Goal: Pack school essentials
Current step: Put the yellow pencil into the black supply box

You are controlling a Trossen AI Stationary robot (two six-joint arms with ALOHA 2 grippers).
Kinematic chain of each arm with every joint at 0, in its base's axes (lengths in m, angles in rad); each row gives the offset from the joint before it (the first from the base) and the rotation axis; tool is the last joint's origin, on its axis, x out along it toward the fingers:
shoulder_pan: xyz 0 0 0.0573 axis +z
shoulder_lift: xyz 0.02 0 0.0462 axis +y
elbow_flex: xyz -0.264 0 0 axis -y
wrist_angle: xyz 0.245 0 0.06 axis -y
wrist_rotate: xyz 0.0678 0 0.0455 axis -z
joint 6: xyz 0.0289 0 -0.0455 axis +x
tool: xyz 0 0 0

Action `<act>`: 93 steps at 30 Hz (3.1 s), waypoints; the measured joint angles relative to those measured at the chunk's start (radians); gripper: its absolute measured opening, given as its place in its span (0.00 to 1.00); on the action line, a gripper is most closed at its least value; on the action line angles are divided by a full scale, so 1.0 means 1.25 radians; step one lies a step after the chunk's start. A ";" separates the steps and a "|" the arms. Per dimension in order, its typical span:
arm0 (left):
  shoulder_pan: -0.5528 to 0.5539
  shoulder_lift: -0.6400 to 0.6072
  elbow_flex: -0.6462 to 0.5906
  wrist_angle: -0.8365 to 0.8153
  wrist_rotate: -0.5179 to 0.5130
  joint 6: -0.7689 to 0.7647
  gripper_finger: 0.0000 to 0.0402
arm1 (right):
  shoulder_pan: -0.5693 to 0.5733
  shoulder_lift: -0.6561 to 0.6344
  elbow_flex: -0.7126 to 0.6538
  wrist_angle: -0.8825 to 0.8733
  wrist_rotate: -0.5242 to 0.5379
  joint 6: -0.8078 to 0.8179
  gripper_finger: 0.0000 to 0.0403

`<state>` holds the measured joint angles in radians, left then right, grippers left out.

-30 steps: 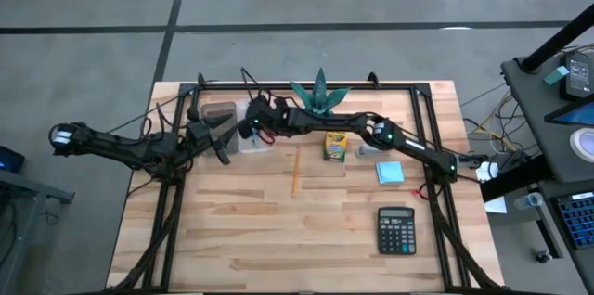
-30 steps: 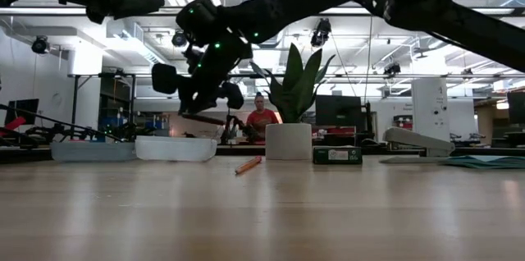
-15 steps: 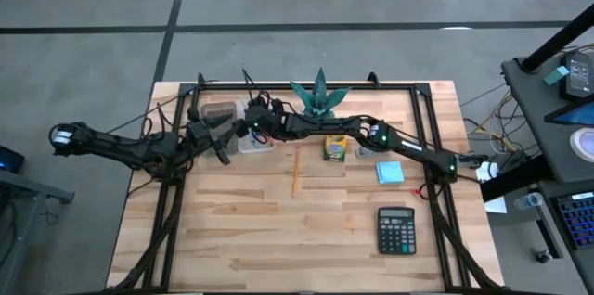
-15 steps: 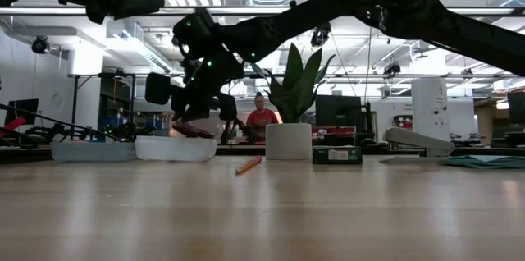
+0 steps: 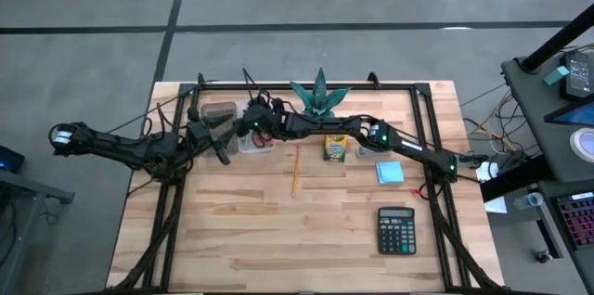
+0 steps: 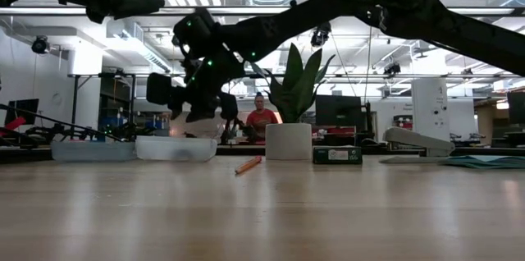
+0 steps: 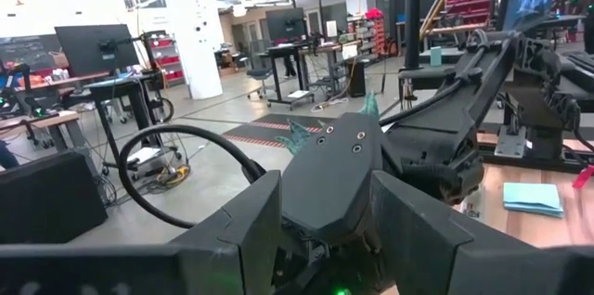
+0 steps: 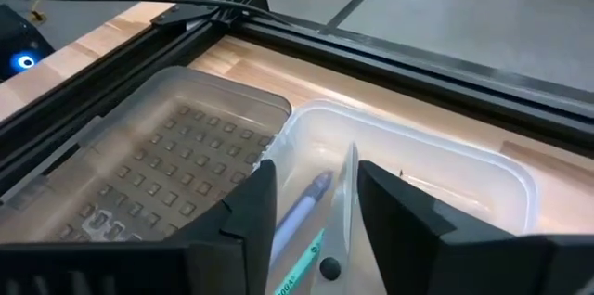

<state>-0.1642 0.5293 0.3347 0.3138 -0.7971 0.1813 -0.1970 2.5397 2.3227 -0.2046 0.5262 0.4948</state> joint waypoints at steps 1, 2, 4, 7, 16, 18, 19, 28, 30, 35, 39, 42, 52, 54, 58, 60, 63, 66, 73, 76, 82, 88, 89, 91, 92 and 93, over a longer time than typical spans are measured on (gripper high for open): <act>0.000 0.000 0.000 0.000 0.000 0.000 0.37 | 0.000 0.000 0.001 0.000 0.000 -0.009 0.37; 0.000 0.000 0.000 0.000 0.000 0.000 0.37 | 0.000 -0.001 0.002 0.000 0.000 -0.019 0.38; 0.000 0.000 0.000 0.000 0.000 0.000 0.37 | 0.001 -0.002 0.005 -0.001 -0.004 -0.065 0.39; 0.000 0.000 0.000 0.000 0.000 0.000 0.37 | 0.011 -0.020 0.006 -0.018 -0.006 -0.148 0.40; 0.000 0.000 -0.001 -0.008 0.001 0.000 0.37 | 0.059 -0.140 0.008 -0.299 0.001 -0.265 0.33; 0.000 0.003 -0.001 -0.007 0.000 -0.001 0.37 | 0.075 -0.173 0.008 -0.393 0.001 -0.276 0.31; 0.000 0.005 -0.001 -0.007 0.001 -0.001 0.37 | 0.084 -0.189 0.008 -0.445 0.004 -0.281 0.29; 0.000 0.027 -0.001 0.027 0.001 -0.002 0.37 | 0.193 -0.338 -0.079 -0.759 0.083 -0.299 0.16; 0.000 0.035 -0.001 0.039 0.001 -0.002 0.37 | 0.221 -0.384 -0.133 -0.778 0.083 -0.282 0.14; 0.000 0.064 0.000 0.089 0.001 -0.001 0.37 | 0.294 -0.523 -0.331 -0.760 0.082 -0.214 0.11; 0.000 0.098 0.000 0.153 0.002 -0.001 0.37 | 0.351 -0.652 -0.524 -0.632 0.082 -0.192 0.11; 0.000 0.128 0.000 0.209 0.002 0.002 0.37 | 0.388 -0.747 -0.681 -0.465 0.081 -0.239 0.11; 0.000 0.248 0.058 0.272 0.008 -0.015 0.37 | 0.396 -1.025 -1.149 0.118 -0.074 -0.496 0.11; 0.000 0.278 0.075 0.271 0.010 -0.021 0.37 | 0.396 -1.071 -1.220 0.199 -0.078 -0.533 0.11; 0.000 0.343 0.104 0.271 0.020 -0.086 0.37 | 0.397 -1.162 -1.338 0.302 -0.079 -0.558 0.11; 0.000 0.378 0.111 0.270 0.049 -0.133 0.37 | 0.396 -1.205 -1.387 0.333 -0.086 -0.562 0.11; 0.000 0.436 0.122 0.268 0.084 -0.216 0.37 | 0.396 -1.266 -1.455 0.389 -0.093 -0.587 0.11; 0.000 0.500 0.141 0.267 0.090 -0.309 0.37 | 0.391 -1.314 -1.515 0.470 -0.115 -0.631 0.11; 0.000 0.660 0.236 0.266 0.093 -0.414 0.37 | 0.306 -1.369 -1.609 0.620 -0.299 -0.666 0.11; 0.000 0.724 0.295 0.265 0.095 -0.435 0.37 | 0.279 -1.392 -1.636 0.625 -0.305 -0.678 0.11; 0.002 0.831 0.417 0.188 0.106 -0.488 0.37 | 0.242 -1.461 -1.697 0.690 -0.382 -0.693 0.11; 0.006 0.900 0.557 -0.088 0.124 -0.631 0.37 | 0.236 -1.537 -1.725 0.674 -0.389 -0.664 0.11; 0.008 0.910 0.579 -0.139 0.127 -0.658 0.37 | 0.236 -1.546 -1.727 0.676 -0.389 -0.662 0.11; 0.012 0.930 0.623 -0.217 0.150 -0.709 0.37 | 0.236 -1.564 -1.730 0.675 -0.389 -0.662 0.11; 0.016 0.938 0.641 -0.255 0.168 -0.730 0.37 | 0.236 -1.569 -1.730 0.675 -0.388 -0.662 0.11; 0.021 0.948 0.656 -0.287 0.186 -0.750 0.37 | 0.236 -1.575 -1.730 0.673 -0.388 -0.662 0.11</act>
<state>-0.1383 1.7141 1.1551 -0.0447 -0.5649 -0.7565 0.0975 0.5711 0.1596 0.6365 0.0410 -0.3328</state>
